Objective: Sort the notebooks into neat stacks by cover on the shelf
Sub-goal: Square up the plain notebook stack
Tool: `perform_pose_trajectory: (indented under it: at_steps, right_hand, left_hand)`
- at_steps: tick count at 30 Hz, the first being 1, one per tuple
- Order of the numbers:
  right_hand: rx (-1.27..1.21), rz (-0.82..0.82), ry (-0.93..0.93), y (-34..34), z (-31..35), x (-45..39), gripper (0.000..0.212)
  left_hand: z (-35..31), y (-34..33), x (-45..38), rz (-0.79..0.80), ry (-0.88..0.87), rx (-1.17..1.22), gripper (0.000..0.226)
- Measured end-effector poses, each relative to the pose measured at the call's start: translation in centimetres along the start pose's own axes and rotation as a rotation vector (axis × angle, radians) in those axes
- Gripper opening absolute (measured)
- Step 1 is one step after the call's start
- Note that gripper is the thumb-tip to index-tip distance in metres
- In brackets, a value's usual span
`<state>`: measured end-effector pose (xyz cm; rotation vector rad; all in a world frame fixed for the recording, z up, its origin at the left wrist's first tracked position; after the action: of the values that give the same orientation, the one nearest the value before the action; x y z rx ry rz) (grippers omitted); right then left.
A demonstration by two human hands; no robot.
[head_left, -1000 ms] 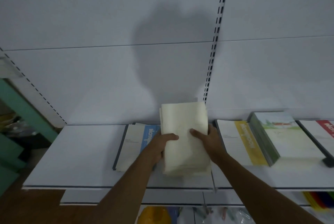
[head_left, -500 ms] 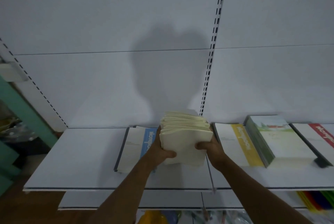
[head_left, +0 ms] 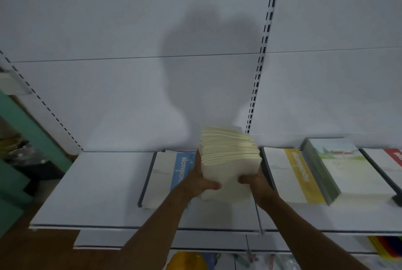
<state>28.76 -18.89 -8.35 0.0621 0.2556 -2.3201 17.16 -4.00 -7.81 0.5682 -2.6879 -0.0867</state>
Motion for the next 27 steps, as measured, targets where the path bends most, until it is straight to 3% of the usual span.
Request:
perform_pose_trajectory:
  at_steps: [3, 6, 13, 23, 27]
  right_hand:
    - [-0.017, -0.050, -0.006, 0.0, 0.2, -0.3, 0.077]
    - [-0.006, -0.062, 0.033, -0.3, 1.0, -0.3, 0.063]
    - [-0.006, -0.079, 0.116, 0.2, 2.7, -0.9, 0.066]
    - [-0.036, -0.002, 0.091, 1.4, 1.8, 0.7, 0.097]
    - [-0.050, 0.010, 0.050, 1.6, 1.5, 0.8, 0.094]
  left_hand:
    - [0.3, -0.3, -0.4, -0.038, 0.031, 0.063, 0.130]
    - [0.4, -0.4, -0.2, -0.116, -0.015, 0.127, 0.124]
    - [-2.0, -0.1, 0.3, -0.175, -0.130, 0.053, 0.104]
    - [-0.4, -1.2, 0.9, 0.037, -0.037, 0.061, 0.132]
    - [-1.2, -1.5, 1.0, 0.052, -0.029, 0.104, 0.132]
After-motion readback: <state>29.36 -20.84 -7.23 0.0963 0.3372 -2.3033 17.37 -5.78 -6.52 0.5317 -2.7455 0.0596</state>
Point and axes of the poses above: each hand's wrist, its own x-axis away from the middle knuckle, its own y-axis out of the back of the hand, z = x × y, the point moved 4 cm from there along -x, towards the middle knuckle, and after that the axes turned 15 degrees about y, right-handed, at the moved point
